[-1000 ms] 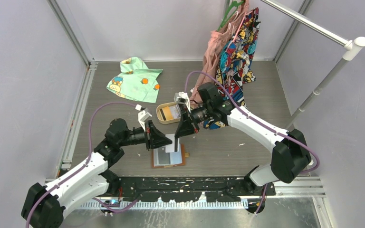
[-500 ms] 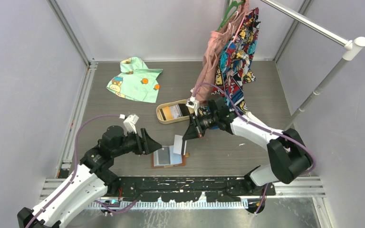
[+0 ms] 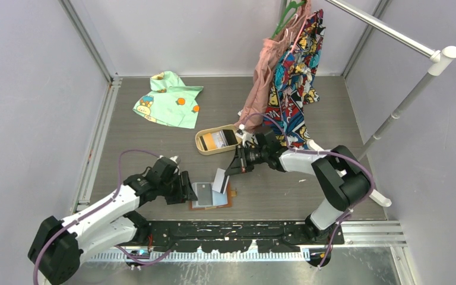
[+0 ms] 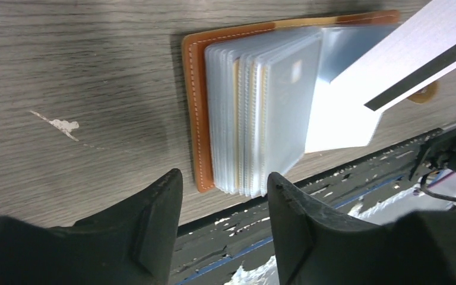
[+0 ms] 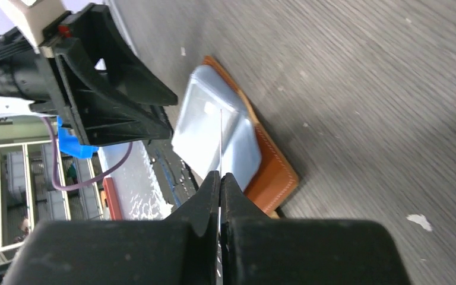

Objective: Put the credit cards into the card holder
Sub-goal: Insert the credit card into the card holder.

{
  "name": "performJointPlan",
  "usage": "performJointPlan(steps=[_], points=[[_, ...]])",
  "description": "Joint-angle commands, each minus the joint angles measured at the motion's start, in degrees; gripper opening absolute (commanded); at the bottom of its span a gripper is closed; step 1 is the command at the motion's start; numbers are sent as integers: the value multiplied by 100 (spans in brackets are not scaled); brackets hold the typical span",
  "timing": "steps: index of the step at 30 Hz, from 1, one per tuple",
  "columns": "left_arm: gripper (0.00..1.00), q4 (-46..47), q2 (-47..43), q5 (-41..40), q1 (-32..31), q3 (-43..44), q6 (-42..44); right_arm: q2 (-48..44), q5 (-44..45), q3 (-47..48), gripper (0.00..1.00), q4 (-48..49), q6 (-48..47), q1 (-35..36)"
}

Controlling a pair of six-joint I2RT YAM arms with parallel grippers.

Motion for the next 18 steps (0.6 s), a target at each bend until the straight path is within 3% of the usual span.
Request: performJointPlan(steps=[1,13,18], points=[[53,301,314,-116,-35,9,51,158,281,172,1,-86,16,34],[41,632,996,-132,-29,55,72,351,-218,187,1,176,337,-12],[47,246,561,-313,-34,132,60,-53,-320,126,1,-65,122,-196]])
